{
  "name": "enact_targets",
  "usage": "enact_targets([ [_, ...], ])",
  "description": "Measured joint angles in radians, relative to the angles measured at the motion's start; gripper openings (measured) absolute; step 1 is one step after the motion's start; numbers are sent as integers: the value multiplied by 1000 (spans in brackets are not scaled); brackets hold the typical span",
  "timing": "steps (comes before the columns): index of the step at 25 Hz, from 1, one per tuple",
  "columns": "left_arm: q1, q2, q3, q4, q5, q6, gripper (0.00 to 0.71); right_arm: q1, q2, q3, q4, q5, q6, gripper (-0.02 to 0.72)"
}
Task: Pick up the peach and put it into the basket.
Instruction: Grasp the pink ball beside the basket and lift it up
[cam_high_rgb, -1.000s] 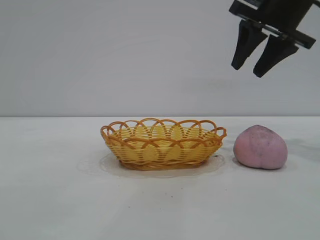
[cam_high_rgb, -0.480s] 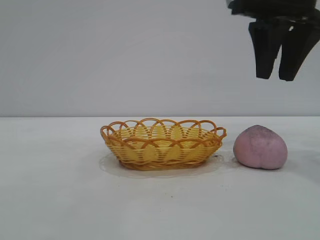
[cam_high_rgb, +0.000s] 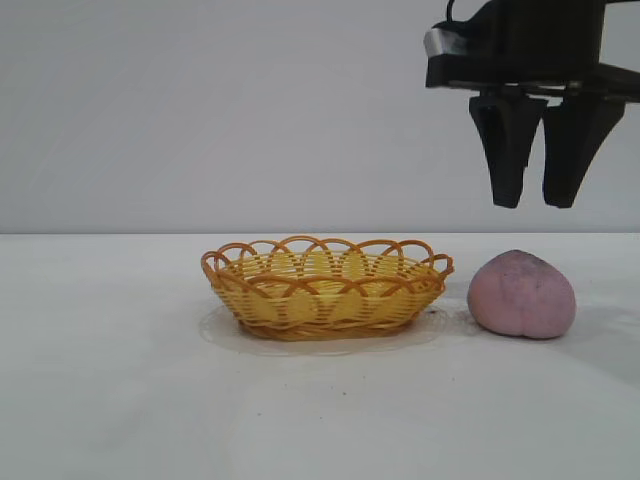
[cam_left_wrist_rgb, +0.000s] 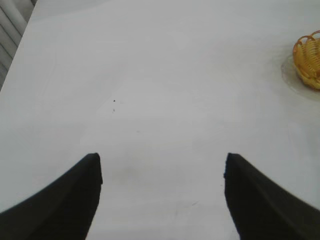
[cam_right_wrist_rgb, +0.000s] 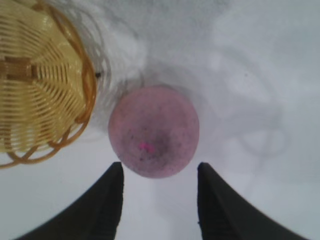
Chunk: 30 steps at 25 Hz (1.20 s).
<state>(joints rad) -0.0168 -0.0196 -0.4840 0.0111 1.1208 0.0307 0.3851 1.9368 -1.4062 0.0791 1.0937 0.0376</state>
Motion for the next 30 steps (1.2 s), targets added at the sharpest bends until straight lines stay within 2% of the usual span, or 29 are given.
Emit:
enact_targets([
  [8,0,0,0,0,0,0,458,0,84,0,23,-16,0,340],
  [11,0,0,0,0,0,0,458,0,111,0,23,-18,-2,210],
  [13,0,0,0,0,0,0,458,0,122,0,3,-18,-2,89],
  [16,0,0,0,0,0,0,458,0,122,0,-38,-18,-2,0],
  [20,0,0,0,0,0,0,458,0,120,-6,-83,-9,-2,0],
  [30,0,0,0,0,0,0,458,0,2,-90,-118,7,-4,0],
])
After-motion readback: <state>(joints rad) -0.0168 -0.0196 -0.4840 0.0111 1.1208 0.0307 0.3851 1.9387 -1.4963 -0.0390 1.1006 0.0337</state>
